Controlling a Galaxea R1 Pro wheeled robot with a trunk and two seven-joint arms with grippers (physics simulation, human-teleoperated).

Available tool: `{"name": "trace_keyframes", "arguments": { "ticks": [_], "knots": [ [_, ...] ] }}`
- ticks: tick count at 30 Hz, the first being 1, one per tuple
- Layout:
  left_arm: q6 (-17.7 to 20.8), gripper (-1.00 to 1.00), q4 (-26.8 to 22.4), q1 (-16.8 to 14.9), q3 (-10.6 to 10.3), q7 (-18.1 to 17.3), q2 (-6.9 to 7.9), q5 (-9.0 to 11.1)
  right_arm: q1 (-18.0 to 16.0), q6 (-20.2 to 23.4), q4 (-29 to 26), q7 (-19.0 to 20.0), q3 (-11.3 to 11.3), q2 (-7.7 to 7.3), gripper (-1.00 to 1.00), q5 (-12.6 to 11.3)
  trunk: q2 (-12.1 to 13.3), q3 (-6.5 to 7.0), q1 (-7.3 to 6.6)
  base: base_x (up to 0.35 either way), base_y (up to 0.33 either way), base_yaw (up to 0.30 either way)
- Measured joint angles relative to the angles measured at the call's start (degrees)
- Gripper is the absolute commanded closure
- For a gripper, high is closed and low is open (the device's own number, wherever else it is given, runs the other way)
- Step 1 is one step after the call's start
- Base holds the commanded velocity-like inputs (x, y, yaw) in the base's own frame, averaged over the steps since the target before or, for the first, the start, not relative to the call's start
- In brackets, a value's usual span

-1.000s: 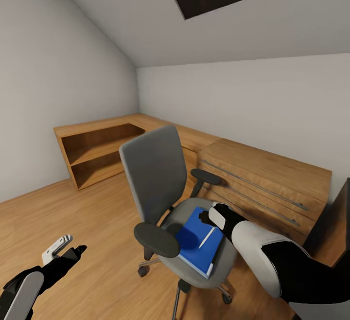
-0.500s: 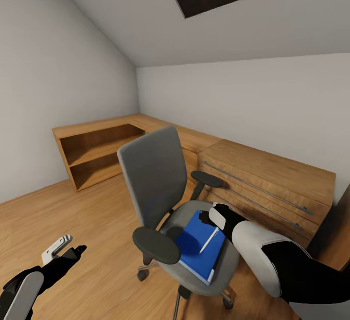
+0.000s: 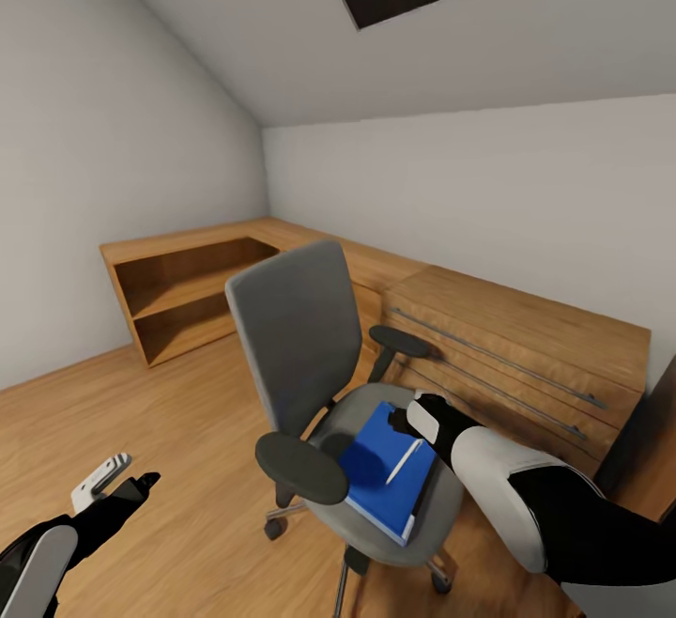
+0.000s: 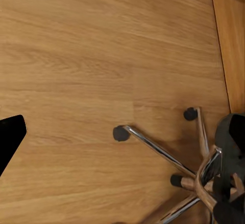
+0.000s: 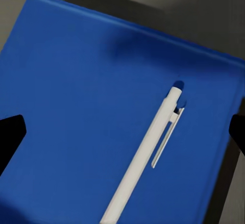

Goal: In the bedroom, organize the workspace by keeping the computer under the desk, ensuring the monitor is on the desk, placing the keyboard on the desk next to the monitor, placing the mouse on the desk next to the keyboard, moving the folder from the swivel chair onto the desk next to the mouse, stacking the notebook on top of the folder with the pen on top of the notebook, and positioning the swivel chair next to the desk.

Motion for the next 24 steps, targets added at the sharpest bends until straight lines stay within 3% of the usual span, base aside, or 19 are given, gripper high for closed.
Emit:
{"name": "trace_keyframes", "arguments": {
  "ticks": [10,18,24],
  "knots": [
    [0.08,-1.0,0.0,0.0,1.66,-0.03,-0.04,0.0,0.0,0.02,0.0,-0.22,0.0,0.04,-1.0,-0.01,-4.01,-1.8,2.2,0.0,0.0,0.0],
    [0.16,-1.0,0.0,0.0,1.82,0.0,-0.04,0.01,0.0,0.0,0.0,-0.24,0.01,0.05,-1.0,0.01,-4.03,-1.8,2.2,0.0,0.0,0.0],
    [0.1,-1.0,0.0,0.0,1.8,0.0,-0.04,0.0,0.0,-0.01,0.0,-0.26,0.0,0.05,-1.0,0.01,-6.42,-2.87,3.52,0.0,0.0,0.0]
  ]
}}
